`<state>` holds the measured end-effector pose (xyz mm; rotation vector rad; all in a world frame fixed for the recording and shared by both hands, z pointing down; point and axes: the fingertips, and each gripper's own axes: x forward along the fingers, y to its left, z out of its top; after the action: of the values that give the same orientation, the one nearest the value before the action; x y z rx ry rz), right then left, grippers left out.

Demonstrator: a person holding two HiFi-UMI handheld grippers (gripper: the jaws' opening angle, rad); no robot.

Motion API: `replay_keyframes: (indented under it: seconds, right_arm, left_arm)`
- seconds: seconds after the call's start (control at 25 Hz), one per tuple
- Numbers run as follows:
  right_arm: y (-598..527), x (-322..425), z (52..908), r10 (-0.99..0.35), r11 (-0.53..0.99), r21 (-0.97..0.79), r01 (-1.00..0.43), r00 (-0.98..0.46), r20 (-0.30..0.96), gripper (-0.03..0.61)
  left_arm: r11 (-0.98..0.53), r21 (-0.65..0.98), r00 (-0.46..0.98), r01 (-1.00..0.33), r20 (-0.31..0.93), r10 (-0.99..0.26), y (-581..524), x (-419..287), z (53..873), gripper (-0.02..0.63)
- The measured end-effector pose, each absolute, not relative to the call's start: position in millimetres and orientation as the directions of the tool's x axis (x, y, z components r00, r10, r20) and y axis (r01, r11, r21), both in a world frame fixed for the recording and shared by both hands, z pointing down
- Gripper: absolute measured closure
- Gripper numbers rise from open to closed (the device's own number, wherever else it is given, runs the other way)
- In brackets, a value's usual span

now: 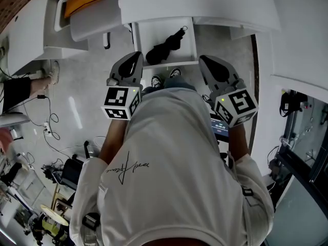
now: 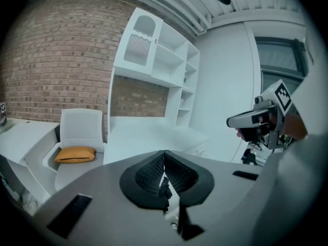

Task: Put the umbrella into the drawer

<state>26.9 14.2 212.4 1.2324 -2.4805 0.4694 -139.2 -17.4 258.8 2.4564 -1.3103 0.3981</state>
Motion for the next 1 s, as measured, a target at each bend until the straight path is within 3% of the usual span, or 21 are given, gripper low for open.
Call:
replay_keyframes:
  seconds: [0.52, 1.0]
  right_arm:
    - [24, 30, 207, -0.734, 0.536, -0.147, -0.831, -0.545, 0.405, 0.554]
    - [25, 32, 213, -0.723, 0.531, -0.172, -0.830, -0.549, 0.420, 0.555]
  left_arm:
    - [-0.552, 0.286, 0.618, -0.784, 0.267, -0.740, -2, -143, 229, 0.597]
    - [-0.544, 0.305, 0.619, -0.782, 0.278, -0.735, 8, -144, 232, 0.597]
